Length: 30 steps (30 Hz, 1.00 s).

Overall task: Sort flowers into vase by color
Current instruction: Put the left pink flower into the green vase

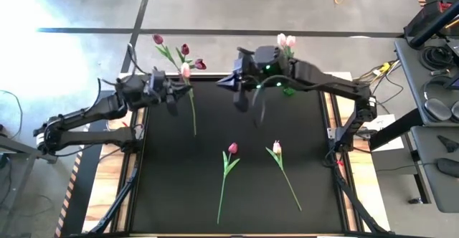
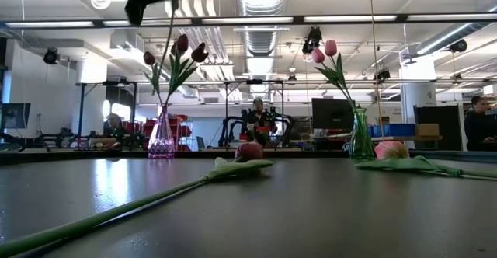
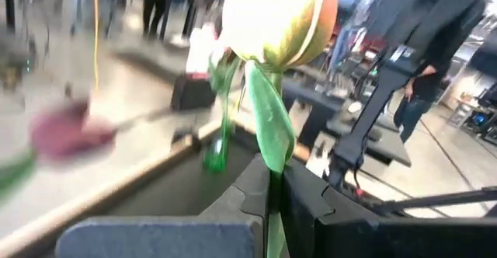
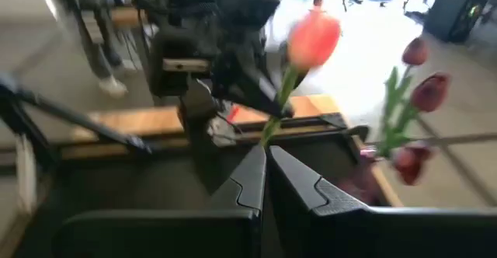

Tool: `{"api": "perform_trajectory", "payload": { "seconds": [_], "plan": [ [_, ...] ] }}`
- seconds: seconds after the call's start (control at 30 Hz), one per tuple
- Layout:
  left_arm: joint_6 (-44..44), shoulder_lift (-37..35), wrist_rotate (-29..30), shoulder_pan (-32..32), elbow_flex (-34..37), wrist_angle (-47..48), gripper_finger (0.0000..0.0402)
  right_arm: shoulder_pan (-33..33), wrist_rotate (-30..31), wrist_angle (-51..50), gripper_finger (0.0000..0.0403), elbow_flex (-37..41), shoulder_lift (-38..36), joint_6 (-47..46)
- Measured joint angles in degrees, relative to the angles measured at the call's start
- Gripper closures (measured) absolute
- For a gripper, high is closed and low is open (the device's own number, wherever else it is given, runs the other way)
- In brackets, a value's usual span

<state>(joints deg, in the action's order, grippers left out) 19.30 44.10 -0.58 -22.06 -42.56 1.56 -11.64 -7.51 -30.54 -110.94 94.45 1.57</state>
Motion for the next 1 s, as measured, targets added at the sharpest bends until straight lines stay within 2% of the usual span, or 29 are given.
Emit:
{"api": "perform_trajectory", "payload": {
  "seconds": [0.13,0.27,0.5,0.63,0.8,0.87,1.0],
  "plan": [
    [-6.06,3.4,-0.04,0.0,-7.64,0.05,0.0401,0.68,0.01,11.64,0.0388,5.58,0.94,-9.29],
    [-10.09,7.22,-2.15,0.0,-14.5,-0.01,0.0401,1.32,0.38,19.61,0.0356,7.96,1.68,-13.05],
    [-11.77,12.36,-6.33,0.0,-20.05,-0.17,0.0401,1.51,3.18,23.0,0.027,7.55,2.02,-14.4],
    [-10.87,14.69,-8.83,0.04,-20.41,-4.15,0.0401,1.67,4.31,24.07,0.0242,7.5,2.02,-13.67],
    [-9.66,16.24,-10.2,0.07,-20.44,-8.53,0.0402,1.62,7.0,24.04,0.0241,7.5,2.06,-13.58],
    [-9.17,16.54,-10.91,0.07,-20.42,-9.02,0.0402,1.61,9.26,23.95,0.0249,7.5,2.06,-13.49],
    [-8.89,16.5,-11.06,0.14,-20.42,-9.62,0.0402,1.49,9.67,23.96,0.0269,7.5,2.06,-13.5]
  ]
}}
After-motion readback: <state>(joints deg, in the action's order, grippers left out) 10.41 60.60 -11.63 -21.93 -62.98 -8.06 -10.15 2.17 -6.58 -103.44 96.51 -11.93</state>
